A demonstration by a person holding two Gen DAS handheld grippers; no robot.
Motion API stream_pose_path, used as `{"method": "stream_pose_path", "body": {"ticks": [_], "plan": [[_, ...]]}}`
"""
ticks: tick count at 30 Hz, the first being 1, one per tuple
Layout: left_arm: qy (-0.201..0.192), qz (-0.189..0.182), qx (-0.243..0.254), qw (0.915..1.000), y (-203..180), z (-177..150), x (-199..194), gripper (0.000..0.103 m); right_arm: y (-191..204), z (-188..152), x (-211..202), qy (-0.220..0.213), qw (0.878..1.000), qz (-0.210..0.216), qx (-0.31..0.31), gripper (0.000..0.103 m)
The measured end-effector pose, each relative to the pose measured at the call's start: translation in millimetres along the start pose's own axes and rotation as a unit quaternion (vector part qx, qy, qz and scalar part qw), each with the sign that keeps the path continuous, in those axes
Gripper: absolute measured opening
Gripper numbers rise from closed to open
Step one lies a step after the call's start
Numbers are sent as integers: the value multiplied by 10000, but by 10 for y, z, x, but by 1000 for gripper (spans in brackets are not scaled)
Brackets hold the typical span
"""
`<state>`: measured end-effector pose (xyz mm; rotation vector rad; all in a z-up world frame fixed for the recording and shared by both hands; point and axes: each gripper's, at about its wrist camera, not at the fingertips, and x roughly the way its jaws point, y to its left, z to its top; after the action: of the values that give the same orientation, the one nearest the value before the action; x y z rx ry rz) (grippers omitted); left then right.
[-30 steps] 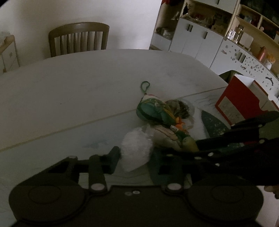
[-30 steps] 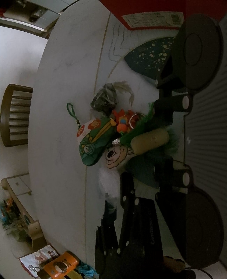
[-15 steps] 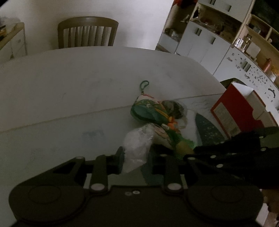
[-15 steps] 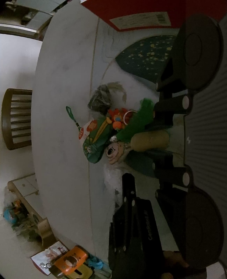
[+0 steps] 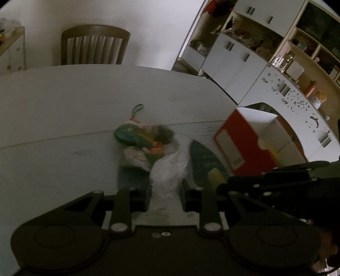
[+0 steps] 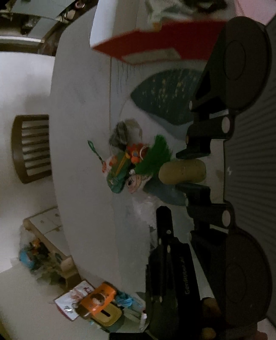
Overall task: Organize objects
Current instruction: 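Carry the beige tube and plastic bag over the shoebox with both grippers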
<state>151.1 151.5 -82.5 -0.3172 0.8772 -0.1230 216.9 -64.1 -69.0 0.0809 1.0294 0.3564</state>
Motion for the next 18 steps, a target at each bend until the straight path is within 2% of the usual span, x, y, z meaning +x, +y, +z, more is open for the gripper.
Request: {"method": "stream_pose_path", "body": {"ticks": [9,18], "plan": [[-7,-372,215,9991,-654,57,-95,25,-519,-145,-639,-294,9975,-118,637,23],[6,-709,518,9961,-1366,132,88,25,-1178,-258,-1158,-626,9913,-409,1079,23]]}}
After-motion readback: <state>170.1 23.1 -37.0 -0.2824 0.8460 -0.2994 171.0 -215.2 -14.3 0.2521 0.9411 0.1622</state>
